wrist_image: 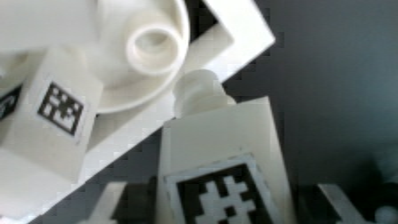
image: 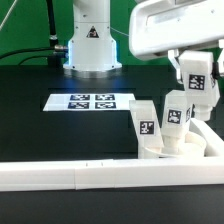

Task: Assemble stool

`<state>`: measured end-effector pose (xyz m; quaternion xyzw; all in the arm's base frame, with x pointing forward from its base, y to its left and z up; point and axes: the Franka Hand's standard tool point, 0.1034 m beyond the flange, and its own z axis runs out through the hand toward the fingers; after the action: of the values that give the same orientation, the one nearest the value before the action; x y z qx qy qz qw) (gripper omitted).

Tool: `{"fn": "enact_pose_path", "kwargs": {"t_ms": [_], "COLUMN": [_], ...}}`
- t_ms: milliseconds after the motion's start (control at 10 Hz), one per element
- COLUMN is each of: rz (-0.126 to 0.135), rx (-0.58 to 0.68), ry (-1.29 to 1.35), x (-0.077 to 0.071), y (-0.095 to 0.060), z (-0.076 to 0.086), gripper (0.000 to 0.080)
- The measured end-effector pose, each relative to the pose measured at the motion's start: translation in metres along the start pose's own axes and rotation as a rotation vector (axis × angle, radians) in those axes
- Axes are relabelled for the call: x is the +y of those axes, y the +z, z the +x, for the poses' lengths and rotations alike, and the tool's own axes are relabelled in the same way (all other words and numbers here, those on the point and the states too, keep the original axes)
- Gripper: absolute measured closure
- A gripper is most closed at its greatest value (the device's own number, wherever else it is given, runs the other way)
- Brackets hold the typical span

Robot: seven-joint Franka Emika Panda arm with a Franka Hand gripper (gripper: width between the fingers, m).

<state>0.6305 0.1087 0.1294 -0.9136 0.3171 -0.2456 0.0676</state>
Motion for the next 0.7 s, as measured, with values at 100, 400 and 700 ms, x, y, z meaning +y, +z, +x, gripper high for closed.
{"fn": "enact_pose_path", "kwargs": {"t_ms": [100, 400, 700], "rz": [-0.002, -0.003, -0.012], "rx": [-0.002, 0.044, 0.029], "ry": [-0.006, -0.063, -0.056], "x": [0.000, 0.016, 0.018], "y": [0.001, 0.014, 0.022], "z": [-0.002, 0.006, -0.010], "gripper": [0.0476, 0.0476, 0.0476]}}
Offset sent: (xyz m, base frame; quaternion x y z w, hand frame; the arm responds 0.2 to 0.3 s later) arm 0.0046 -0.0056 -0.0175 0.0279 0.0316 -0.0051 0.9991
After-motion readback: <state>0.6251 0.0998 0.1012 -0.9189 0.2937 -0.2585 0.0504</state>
